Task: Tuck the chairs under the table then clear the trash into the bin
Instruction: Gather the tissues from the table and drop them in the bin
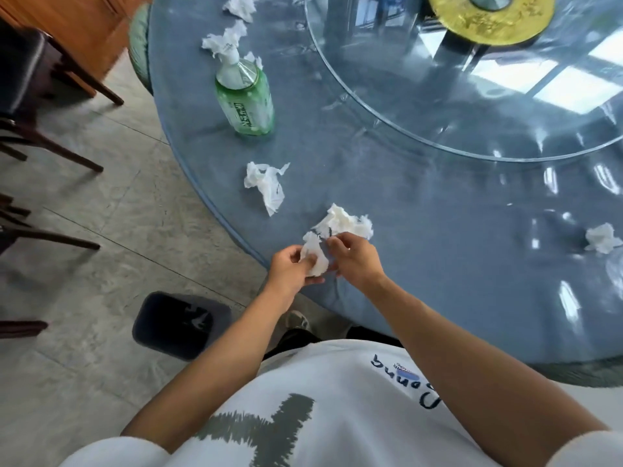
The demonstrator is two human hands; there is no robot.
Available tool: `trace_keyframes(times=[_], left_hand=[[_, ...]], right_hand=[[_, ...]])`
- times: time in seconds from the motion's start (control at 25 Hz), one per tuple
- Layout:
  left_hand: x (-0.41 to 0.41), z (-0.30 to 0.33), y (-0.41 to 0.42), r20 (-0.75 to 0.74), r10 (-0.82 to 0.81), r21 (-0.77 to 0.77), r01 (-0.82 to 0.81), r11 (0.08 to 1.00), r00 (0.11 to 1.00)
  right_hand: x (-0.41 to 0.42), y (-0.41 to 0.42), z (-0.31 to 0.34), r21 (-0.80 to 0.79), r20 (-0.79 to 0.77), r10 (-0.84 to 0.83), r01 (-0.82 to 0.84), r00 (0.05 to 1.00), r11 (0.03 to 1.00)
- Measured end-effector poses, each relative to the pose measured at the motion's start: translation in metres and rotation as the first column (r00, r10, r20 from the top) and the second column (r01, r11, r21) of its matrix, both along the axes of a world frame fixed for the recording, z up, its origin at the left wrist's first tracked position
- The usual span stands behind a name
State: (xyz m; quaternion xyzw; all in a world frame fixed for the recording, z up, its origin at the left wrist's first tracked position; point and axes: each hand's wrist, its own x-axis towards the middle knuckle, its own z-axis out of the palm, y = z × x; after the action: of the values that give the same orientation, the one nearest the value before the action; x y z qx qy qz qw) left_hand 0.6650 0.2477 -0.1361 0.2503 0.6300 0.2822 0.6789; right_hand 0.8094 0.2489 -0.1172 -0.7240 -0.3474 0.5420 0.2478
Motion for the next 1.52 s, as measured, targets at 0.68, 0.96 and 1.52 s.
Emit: trace_keyframes(times=[0.68,0.96,1.52], left_hand=[[-0.071,0.002,0.080,-0.209,0.175,-0.081,-0.196,0.977,0.962],[-0.108,0.002,0.141,0.152,0.003,-0.217,0.030,0.976,0.988],[-0.191,0.003,0.192,-0.091,0.010,-0.125,-0.021,0.992,0.996]], right_hand=[[-0.024,0.052,-0.021,0.093,0.190,0.001,-0.019,0.982,0.995],[-0.138,0.113,0.004,-0.002,-0.209,-0.084,0.086,0.974,0.996],[-0.153,0.162,-0.025,-0.002,0.398,0.032,-0.034,0.917,0.999]])
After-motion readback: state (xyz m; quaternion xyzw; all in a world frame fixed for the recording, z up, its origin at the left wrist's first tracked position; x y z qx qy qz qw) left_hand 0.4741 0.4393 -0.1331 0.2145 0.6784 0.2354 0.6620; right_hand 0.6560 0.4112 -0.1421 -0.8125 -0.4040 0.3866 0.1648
